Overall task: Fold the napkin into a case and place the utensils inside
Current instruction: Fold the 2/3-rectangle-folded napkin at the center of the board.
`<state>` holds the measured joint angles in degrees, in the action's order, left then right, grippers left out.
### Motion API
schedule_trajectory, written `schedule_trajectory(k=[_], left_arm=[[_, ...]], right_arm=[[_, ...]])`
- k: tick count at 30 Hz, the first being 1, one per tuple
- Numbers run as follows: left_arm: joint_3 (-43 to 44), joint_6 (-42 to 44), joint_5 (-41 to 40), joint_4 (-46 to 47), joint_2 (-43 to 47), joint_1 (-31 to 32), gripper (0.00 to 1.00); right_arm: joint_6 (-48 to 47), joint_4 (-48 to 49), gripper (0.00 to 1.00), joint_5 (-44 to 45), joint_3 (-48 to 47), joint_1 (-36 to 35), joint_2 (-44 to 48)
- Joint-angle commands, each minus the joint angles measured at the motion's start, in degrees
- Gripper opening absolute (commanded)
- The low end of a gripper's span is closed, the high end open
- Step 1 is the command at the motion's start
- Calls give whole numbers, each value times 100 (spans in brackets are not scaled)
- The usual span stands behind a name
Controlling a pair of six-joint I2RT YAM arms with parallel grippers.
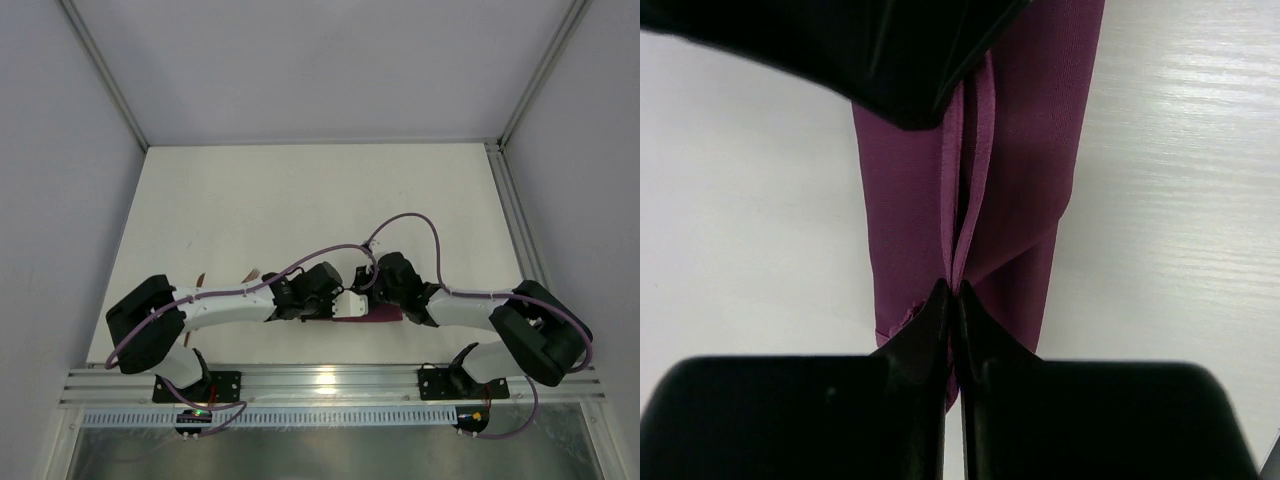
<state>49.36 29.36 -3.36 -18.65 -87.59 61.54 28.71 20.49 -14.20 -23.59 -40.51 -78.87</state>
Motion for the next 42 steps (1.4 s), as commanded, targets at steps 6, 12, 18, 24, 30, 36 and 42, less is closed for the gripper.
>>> schedule_trajectory(k=[6,12,18,24,30,36,42], left_arm=[[82,227,677,-559,-21,78,13],[582,473,1749,-1822,294,86,37],[1312,632,2533,-2626,848,-211,34],[743,745,1119,-1353,894,-678,36],[136,1158,670,-254,314,-609,50],[-514,1774,520,326,330,-169,52],[-498,2003,397,389,129,-160,51]], right_arm=[[503,543,6,470,426,-36,-541],[504,482,4,550,496,-36,-621],[408,482,4,497,470,-36,-647],[363,552,3,435,479,-18,-682],[390,649,3,365,470,-18,-726],[451,711,3,321,531,-18,-718],[451,807,3,286,584,-18,-717]])
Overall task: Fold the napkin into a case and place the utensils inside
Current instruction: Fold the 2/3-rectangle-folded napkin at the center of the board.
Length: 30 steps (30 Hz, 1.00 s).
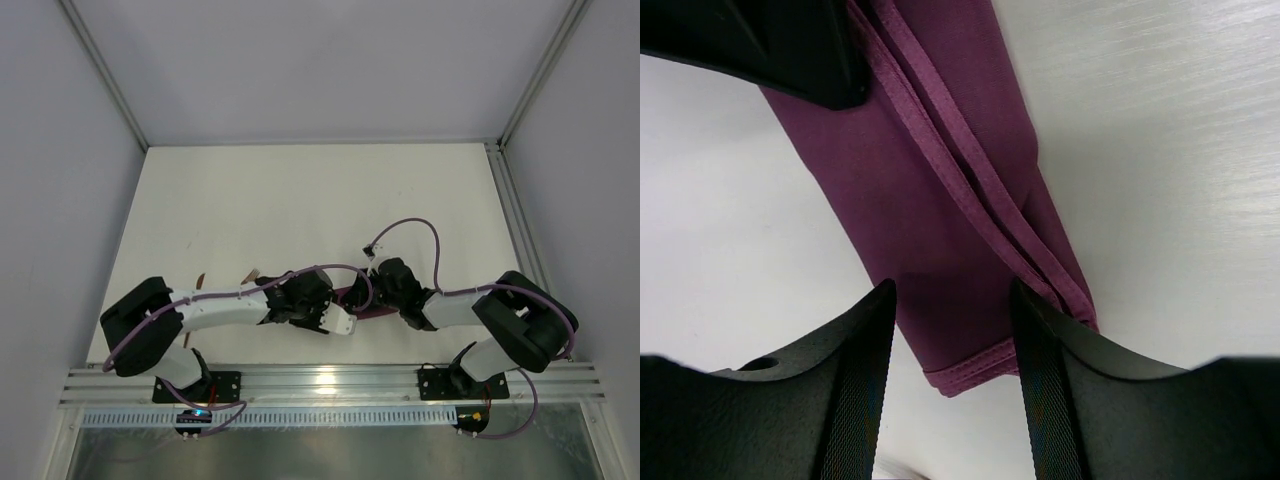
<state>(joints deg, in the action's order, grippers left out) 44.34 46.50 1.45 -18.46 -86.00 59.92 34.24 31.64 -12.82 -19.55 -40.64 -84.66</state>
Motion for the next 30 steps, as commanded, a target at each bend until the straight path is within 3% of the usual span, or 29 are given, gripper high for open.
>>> schedule_trajectory(k=[1,7,9,15,19,20,22,24,26,28,30], left_arm=[[-21,307,-84,369,-101,37,51],[13,623,-163,159,-558,151,54],[84,781,267,-183,-629,151,57],[251,1018,522,-790,-778,151,58],[154,1072,269,-624,-883,221,57],[102,1037,137,-528,-927,257,54],[-100,949,-292,-10,-1050,336,41],[-171,756,-461,411,-1173,362,20],[-250,555,-550,640,-1139,362,10],[-285,413,-558,835,-885,371,6],[-250,159,-471,853,-683,362,8]], right_arm=[[-102,-307,3,148,171,-5,-138],[-119,-290,3,43,101,-5,-235],[-128,-290,3,34,92,-5,-252],[-128,-281,3,-19,101,48,-270],[-137,-307,3,-45,83,83,-244],[-137,-316,3,-45,83,83,-244],[-154,-325,3,-54,83,83,-217],[-163,-325,3,-98,83,92,-209],[-189,-325,3,-133,74,92,-209],[-216,-290,3,-221,74,100,-217],[-233,-263,3,-282,57,109,-226]])
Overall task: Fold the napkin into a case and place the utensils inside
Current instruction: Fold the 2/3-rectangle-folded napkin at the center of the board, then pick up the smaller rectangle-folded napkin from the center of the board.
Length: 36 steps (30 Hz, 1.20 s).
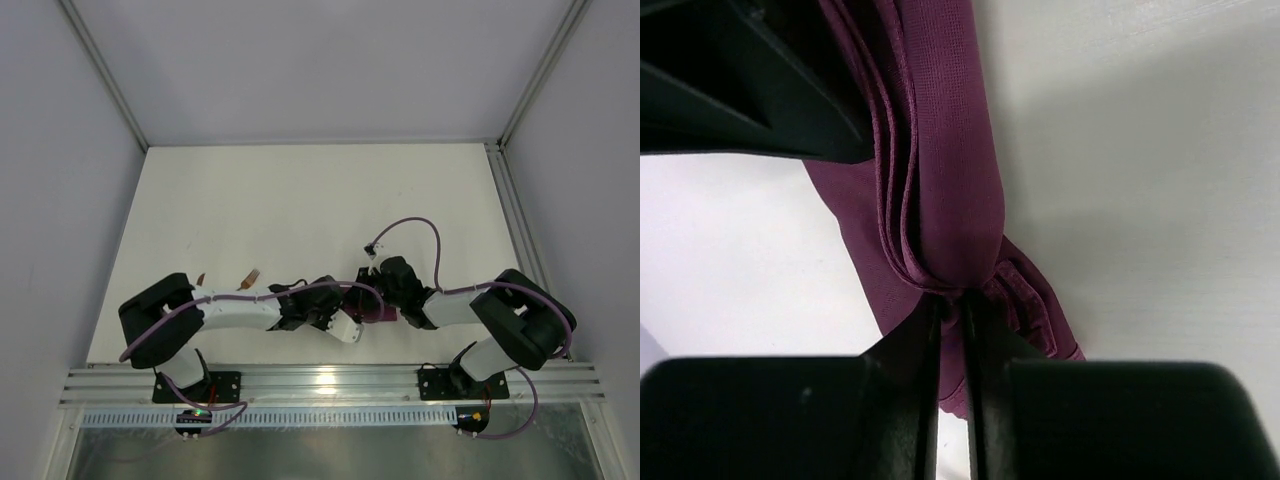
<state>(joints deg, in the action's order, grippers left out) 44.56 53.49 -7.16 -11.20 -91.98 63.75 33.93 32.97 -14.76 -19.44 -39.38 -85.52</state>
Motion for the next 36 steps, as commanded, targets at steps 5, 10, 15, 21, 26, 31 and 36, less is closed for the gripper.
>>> schedule_trajectory(k=[5,10,15,21,26,31,36], left_arm=[[-114,-779,681,-295,479,-90,22],[-237,-753,320,4,568,-143,22],[-193,-744,294,-58,620,-143,18],[-123,-823,241,30,752,-169,11],[-8,-850,381,-259,787,-249,1],[263,-736,1075,-1189,849,-249,32],[492,-779,1217,-1613,910,-249,51]], right_arm=[[-273,-441,3,-184,-7,17,-167],[-273,-388,3,-255,37,53,-167],[-299,-406,3,-316,11,61,-176],[-326,-423,3,-369,2,61,-194],[-326,-423,3,-369,28,61,-185],[-343,-432,3,-369,19,70,-211],[-326,-397,3,-396,28,79,-237]])
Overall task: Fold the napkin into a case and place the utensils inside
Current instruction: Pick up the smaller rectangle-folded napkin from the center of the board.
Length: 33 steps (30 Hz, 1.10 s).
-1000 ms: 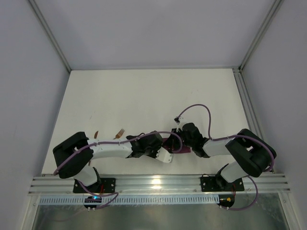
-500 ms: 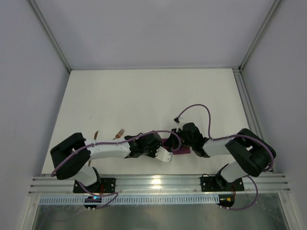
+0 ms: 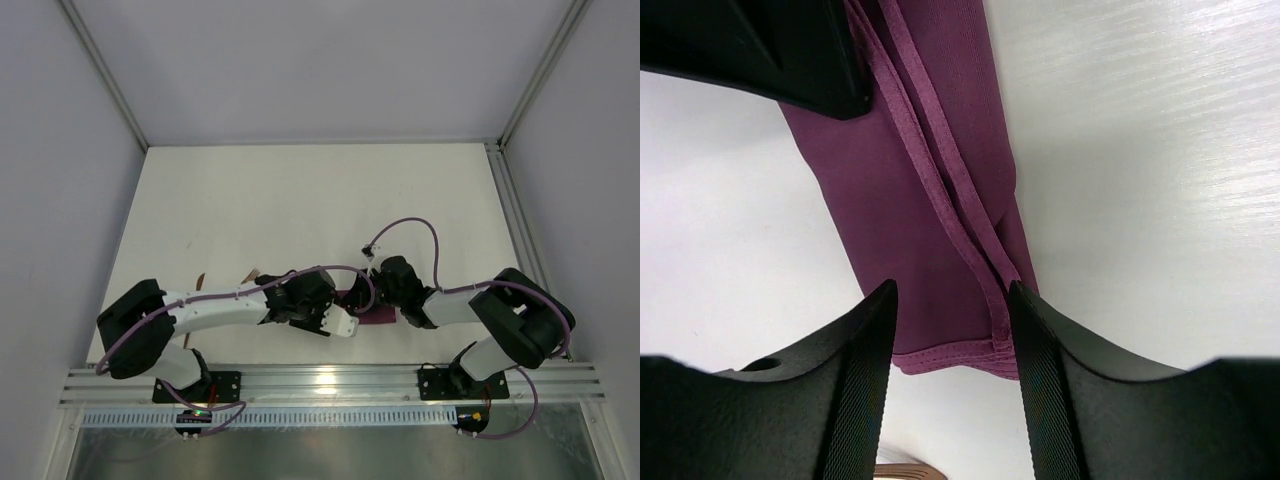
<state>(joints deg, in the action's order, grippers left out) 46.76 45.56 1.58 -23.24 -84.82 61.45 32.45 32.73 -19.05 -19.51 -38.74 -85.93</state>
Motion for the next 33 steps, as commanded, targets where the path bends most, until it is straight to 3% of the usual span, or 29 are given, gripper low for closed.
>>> schedule_trajectory(k=[1,15,18,20,22,33], left_arm=[[263,-3,334,-365,185,-19,52],[175,-231,141,320,-281,139,52],[149,-267,53,496,-255,148,44],[131,-241,-9,523,-255,148,32],[105,-188,-88,505,-316,148,26],[149,198,360,-285,-334,192,42]], right_arm=[[-186,-364,3,33,35,16,-205],[-160,-232,3,-29,79,7,-301],[-133,-188,3,-46,105,7,-310],[-142,-179,3,-55,114,16,-293],[-151,-179,3,-55,114,16,-284],[-160,-188,3,-64,175,86,-240]])
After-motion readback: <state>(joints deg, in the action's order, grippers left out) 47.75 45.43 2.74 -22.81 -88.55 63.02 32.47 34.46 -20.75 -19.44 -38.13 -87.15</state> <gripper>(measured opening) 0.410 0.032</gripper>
